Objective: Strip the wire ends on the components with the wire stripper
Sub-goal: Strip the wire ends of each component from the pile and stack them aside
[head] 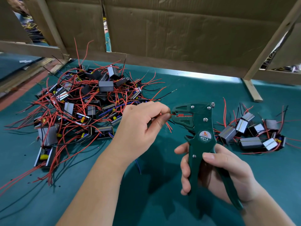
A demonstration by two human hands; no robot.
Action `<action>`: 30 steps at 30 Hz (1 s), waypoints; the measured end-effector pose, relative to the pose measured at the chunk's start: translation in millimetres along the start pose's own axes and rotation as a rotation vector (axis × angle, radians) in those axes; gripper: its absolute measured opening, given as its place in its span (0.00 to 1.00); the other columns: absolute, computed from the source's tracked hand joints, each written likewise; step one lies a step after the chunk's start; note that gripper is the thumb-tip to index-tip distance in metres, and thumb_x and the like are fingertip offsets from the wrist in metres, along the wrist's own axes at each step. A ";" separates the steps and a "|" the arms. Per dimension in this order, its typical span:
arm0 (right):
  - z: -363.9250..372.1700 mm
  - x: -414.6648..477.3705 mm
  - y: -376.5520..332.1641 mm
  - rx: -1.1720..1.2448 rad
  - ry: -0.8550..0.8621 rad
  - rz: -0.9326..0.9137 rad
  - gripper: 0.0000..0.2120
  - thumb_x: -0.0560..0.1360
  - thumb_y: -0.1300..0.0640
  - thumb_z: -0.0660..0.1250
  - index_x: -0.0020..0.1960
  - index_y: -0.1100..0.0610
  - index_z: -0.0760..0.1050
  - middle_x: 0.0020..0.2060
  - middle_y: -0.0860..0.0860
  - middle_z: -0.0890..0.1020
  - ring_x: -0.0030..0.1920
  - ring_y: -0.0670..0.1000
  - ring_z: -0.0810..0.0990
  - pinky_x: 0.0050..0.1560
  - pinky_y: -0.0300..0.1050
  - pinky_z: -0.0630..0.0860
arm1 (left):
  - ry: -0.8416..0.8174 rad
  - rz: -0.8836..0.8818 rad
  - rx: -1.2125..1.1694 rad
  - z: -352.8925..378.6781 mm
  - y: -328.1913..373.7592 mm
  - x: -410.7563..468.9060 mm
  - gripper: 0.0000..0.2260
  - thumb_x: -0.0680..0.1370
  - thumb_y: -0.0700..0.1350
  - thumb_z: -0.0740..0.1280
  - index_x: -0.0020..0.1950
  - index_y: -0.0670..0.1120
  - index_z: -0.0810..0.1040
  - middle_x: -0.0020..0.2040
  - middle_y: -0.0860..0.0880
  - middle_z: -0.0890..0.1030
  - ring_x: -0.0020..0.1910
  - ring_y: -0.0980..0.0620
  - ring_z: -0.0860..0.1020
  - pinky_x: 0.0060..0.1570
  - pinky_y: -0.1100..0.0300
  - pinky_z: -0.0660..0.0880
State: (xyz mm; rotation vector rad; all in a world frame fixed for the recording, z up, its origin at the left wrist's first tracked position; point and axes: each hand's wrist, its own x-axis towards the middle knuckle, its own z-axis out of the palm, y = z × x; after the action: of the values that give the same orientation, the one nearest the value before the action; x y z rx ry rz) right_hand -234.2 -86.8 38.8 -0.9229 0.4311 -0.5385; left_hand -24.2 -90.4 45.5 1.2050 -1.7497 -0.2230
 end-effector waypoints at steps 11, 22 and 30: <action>0.0 -0.5 -0.2 0.046 -0.022 0.022 0.23 0.67 0.52 0.75 0.55 0.65 0.78 0.36 0.63 0.78 0.33 0.62 0.79 0.38 0.58 0.76 | -0.014 0.002 -0.014 -1.1 -0.2 0.3 0.06 0.80 0.46 0.63 0.44 0.54 0.74 0.33 0.54 0.72 0.34 0.54 0.71 0.40 0.45 0.70; 6.5 1.9 2.5 0.074 0.060 0.007 0.23 0.65 0.47 0.77 0.50 0.63 0.80 0.33 0.62 0.77 0.30 0.61 0.77 0.35 0.56 0.77 | -0.015 -0.052 0.015 4.5 5.4 -1.9 0.06 0.80 0.45 0.61 0.45 0.51 0.74 0.35 0.58 0.73 0.36 0.57 0.71 0.43 0.50 0.69; 17.1 10.2 8.3 0.012 0.376 -0.001 0.23 0.62 0.39 0.74 0.37 0.59 0.75 0.25 0.58 0.70 0.19 0.53 0.68 0.23 0.44 0.70 | -0.171 -0.177 0.151 9.3 -9.0 -6.4 0.09 0.81 0.48 0.56 0.46 0.50 0.74 0.39 0.58 0.73 0.41 0.56 0.71 0.45 0.56 0.68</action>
State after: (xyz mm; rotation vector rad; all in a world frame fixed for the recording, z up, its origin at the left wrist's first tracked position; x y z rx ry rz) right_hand -214.5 -78.1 39.8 -0.8107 0.7652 -0.7175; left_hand -25.5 -92.9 31.4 1.4900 -1.8331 -0.3108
